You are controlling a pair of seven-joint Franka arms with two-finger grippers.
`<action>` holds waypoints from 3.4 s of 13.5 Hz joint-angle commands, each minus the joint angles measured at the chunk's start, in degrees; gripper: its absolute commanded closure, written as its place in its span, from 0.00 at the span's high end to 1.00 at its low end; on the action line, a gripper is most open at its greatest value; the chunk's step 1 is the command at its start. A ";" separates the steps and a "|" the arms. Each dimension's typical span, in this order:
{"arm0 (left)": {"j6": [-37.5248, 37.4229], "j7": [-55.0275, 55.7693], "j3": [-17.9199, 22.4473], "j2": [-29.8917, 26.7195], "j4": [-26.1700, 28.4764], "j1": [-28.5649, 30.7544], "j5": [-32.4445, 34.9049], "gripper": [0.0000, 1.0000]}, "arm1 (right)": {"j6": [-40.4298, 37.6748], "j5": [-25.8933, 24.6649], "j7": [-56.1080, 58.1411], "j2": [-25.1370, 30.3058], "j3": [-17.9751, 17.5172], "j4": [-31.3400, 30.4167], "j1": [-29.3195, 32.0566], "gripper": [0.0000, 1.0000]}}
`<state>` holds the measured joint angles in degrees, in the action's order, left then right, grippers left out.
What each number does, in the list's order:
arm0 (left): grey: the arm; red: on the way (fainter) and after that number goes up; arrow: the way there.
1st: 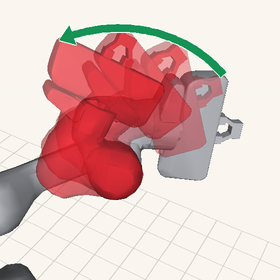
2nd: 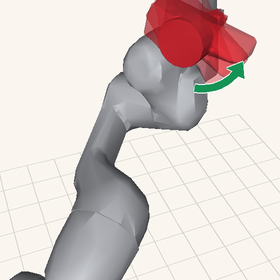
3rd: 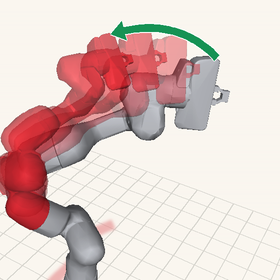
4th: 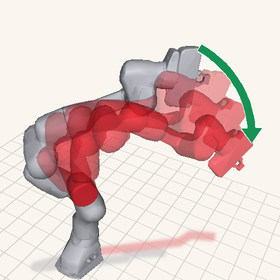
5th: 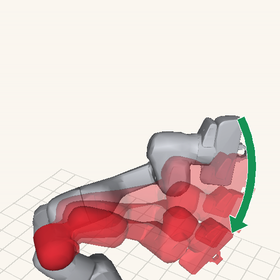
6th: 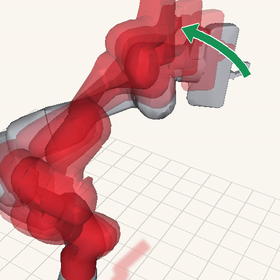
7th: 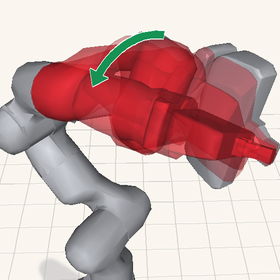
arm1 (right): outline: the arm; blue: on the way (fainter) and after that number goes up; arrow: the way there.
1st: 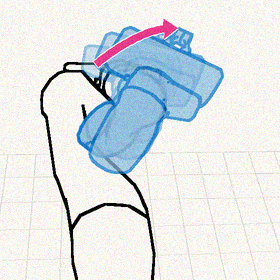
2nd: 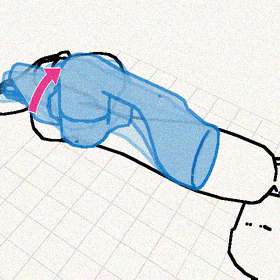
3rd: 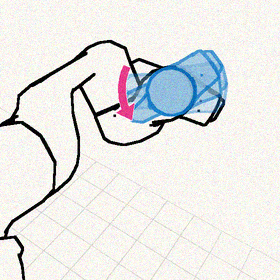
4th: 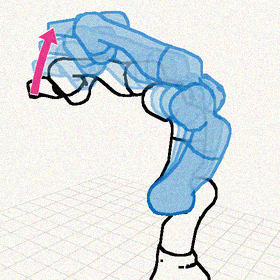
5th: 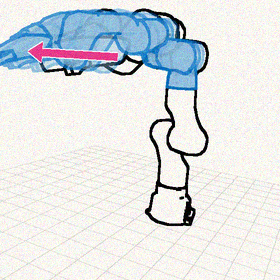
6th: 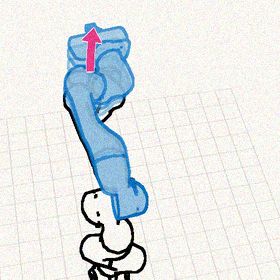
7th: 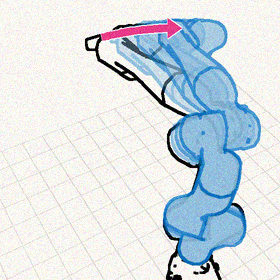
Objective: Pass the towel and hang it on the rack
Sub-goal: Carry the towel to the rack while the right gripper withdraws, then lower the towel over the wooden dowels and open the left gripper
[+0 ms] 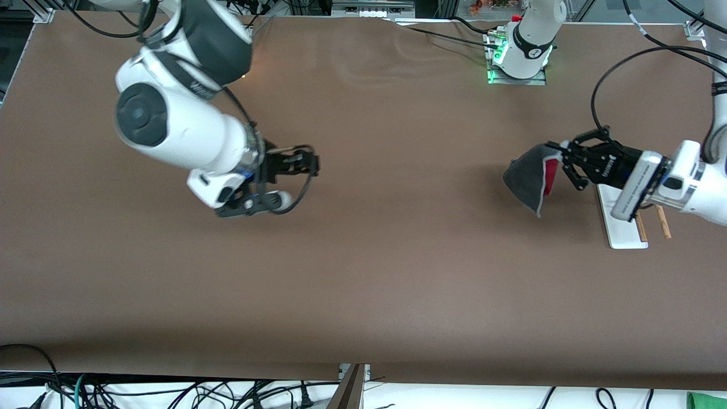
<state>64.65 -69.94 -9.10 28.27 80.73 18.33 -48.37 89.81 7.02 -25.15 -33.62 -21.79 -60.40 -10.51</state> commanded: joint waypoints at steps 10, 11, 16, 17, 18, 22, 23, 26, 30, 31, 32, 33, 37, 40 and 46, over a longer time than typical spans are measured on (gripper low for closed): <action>-2.34 -11.16 5.14 5.38 -11.90 21.56 16.45 0.00 | -11.41 -13.96 7.05 12.16 4.83 -7.09 11.47 1.00; -2.34 -12.92 5.76 6.08 -12.78 22.53 18.55 0.00 | -11.50 -14.49 7.05 13.92 4.83 -7.71 12.26 1.00; 5.55 -20.75 7.70 9.42 -13.14 24.30 23.23 0.00 | -11.94 -14.58 7.13 24.72 5.70 -17.71 16.48 1.00; 8.44 -21.98 8.13 10.13 -13.58 24.21 24.10 0.00 | -12.03 -14.49 9.22 25.79 7.27 -19.21 16.92 1.00; 10.91 -24.08 8.40 10.57 -13.93 24.30 25.59 0.00 | -12.29 -14.06 13.77 26.76 9.29 -20.18 17.10 1.00; 15.58 -30.77 11.21 14.43 -14.20 24.48 26.40 0.00 | -14.14 -13.35 18.56 30.27 10.63 -24.14 17.36 1.00; 16.55 -32.18 11.39 15.48 -13.93 24.65 26.40 0.00 | -14.31 -13.44 18.82 30.37 10.45 -24.23 17.36 1.00; 19.98 -34.91 11.39 18.48 -14.02 25.88 26.40 0.00 | -14.14 -13.35 22.50 30.37 10.28 -24.15 17.36 1.00; 21.82 -35.88 11.39 20.50 -13.76 26.59 26.31 0.00 | -14.31 -12.38 24.09 30.37 10.19 -24.23 17.36 1.00; 22.70 -35.01 11.39 20.68 -13.41 26.76 25.96 0.60 | -14.23 -12.38 24.79 30.37 10.10 -24.23 17.36 1.00; 22.88 -35.09 11.39 20.59 -13.75 26.76 26.04 1.00 | -14.23 -12.38 24.97 30.28 10.10 -24.15 17.36 1.00; 22.80 -34.92 11.39 19.98 -14.28 26.59 26.22 1.00 | -14.23 -12.38 25.06 29.85 10.10 -23.80 17.36 1.00; 22.80 -33.17 11.39 19.36 -18.93 25.54 26.83 1.00 | -14.23 -12.38 25.24 28.79 10.28 -22.48 17.01 1.00; 22.18 -20.90 11.39 16.13 -22.02 19.93 35.51 1.00 | -14.23 -12.47 25.33 28.26 10.36 -22.48 17.10 1.00; 15.96 3.53 10.86 6.18 -21.58 2.26 46.96 1.00 | -14.05 -12.38 24.89 28.26 10.45 -22.39 17.10 1.00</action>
<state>82.69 -72.77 1.23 36.17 57.82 24.40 -3.77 75.81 -6.23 -0.85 -5.54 -11.42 -83.09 6.45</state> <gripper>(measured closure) 0.000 0.000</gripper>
